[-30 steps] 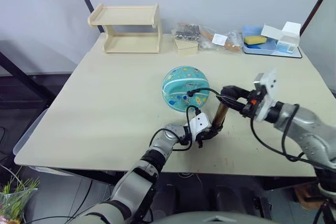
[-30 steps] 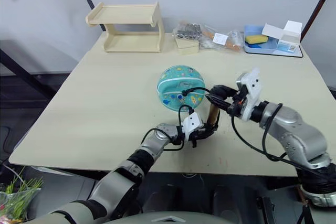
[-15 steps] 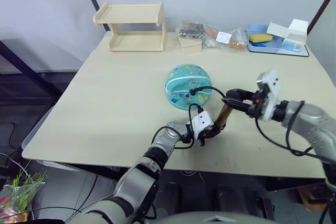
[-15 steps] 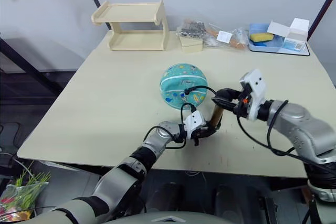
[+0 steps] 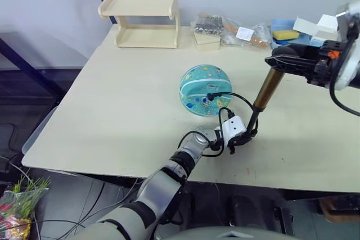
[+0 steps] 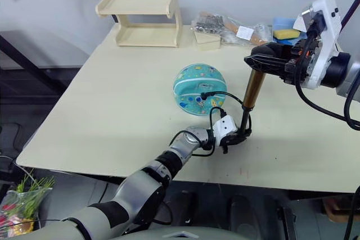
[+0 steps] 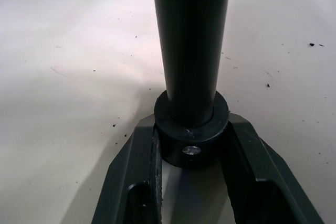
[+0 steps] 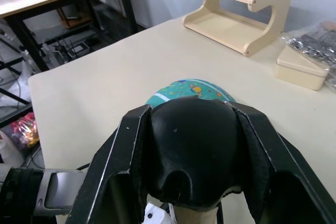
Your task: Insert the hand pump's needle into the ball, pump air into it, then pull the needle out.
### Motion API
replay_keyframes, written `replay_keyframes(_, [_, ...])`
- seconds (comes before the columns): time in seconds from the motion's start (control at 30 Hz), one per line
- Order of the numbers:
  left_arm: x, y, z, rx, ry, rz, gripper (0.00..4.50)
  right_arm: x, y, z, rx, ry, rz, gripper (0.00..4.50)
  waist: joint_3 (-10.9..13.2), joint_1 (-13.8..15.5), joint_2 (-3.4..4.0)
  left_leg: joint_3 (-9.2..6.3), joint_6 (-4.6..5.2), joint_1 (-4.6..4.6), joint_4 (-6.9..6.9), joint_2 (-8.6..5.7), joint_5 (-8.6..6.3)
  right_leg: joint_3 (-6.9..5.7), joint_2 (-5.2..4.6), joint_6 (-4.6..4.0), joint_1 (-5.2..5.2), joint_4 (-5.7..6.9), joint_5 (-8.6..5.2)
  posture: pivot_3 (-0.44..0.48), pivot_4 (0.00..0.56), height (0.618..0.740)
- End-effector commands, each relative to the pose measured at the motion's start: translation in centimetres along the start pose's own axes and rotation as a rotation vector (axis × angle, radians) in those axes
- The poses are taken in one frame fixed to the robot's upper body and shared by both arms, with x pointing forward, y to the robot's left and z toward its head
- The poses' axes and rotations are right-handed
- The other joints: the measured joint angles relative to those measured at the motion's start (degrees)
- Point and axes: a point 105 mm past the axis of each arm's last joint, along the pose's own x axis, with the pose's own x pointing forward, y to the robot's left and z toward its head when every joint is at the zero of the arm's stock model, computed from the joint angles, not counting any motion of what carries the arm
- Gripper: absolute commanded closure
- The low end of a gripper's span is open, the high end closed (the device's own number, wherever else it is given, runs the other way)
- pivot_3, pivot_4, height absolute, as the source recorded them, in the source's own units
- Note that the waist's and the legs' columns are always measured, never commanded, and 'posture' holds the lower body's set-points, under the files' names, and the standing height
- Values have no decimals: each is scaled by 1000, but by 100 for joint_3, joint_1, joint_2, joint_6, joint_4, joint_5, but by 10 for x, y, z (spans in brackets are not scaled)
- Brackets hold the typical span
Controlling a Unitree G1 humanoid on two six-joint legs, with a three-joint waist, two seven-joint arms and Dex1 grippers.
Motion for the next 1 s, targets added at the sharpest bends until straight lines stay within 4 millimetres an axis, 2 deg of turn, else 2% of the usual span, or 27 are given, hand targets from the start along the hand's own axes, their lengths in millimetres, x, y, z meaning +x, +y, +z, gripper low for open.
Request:
replay_keyframes(0.03, [-29,-16,-67,-95,182,-37,3459,10,4,-24,-16,1,14,2829,-20,-53,-67,3,0,7,-7,3,-1,1,2,0,2,-2,0,0,150,740])
replay_keyframes(0.07, [-28,-16,-66,-96,178,-33,3459,15,0,-41,24,19,5,2829,-37,-109,-104,5,0,15,-10,11,-1,1,9,0,5,-3,-1,0,150,740])
replay_keyframes(0.2, [-29,-17,-66,-90,170,-32,3459,26,-11,-110,105,139,-29,2829,-50,-197,-127,7,-1,44,-14,18,-2,1,15,19,29,-4,-12,0,150,740])
replay_keyframes(0.23, [-29,-18,-66,-90,172,-31,3459,28,-12,-120,113,150,-32,2829,-58,-209,-142,12,-1,56,-16,20,-3,6,14,23,34,-3,-15,0,150,740])
replay_keyframes(0.37, [-31,-18,-68,-101,171,-24,3459,35,-4,-166,140,235,-13,2829,-75,-216,-153,18,-2,100,-38,37,-4,13,29,34,55,-3,-22,0,150,740])
replay_keyframes(0.43, [-31,-19,-69,-105,171,-24,3459,43,1,-208,180,324,-16,2829,-117,-227,-181,19,-2,105,-39,59,-4,14,52,34,56,-3,-22,0,150,740])
replay_keyframes(0.47, [-31,-19,-69,-106,172,-24,3459,45,2,-223,190,356,-18,2829,-136,-237,-190,19,-3,107,-39,68,-5,13,63,33,57,-3,-22,0,150,740])
replay_keyframes(0.5, [-31,-19,-69,-108,172,-24,3459,46,3,-234,205,373,-21,2829,-160,-250,-198,17,-3,109,-42,74,-5,13,71,33,56,-3,-22,0,150,740])
replay_keyframes(0.6, [-30,-20,-68,-110,168,-27,3459,48,2,-245,217,371,-27,2829,-202,-284,-196,13,-3,118,-46,84,-5,17,81,31,60,-2,-22,0,150,740])
replay_keyframes(0.63, [-30,-20,-67,-108,168,-29,3459,48,1,-236,198,342,-27,2829,-210,-295,-201,13,-3,127,-46,86,-5,17,83,31,68,-2,-22,0,150,740])
replay_keyframes(0.73, [-31,-19,-67,-108,170,-32,3459,43,-6,-168,82,173,-21,2829,-203,-290,-192,-2,-4,131,-47,90,-5,18,83,30,72,-3,-23,0,150,740])
replay_keyframes(0.8, [-32,-19,-68,-110,174,-34,3459,35,-5,-126,33,83,-5,2829,-179,-279,-159,-12,-5,118,-46,83,-5,20,75,29,64,-3,-22,0,150,740])
replay_keyframes(1.0, [-30,-21,-68,-113,179,-46,3459,9,5,-31,-56,-52,43,2829,-46,-211,-79,25,-5,83,-37,47,-5,64,40,11,32,-2,-9,0,150,740])
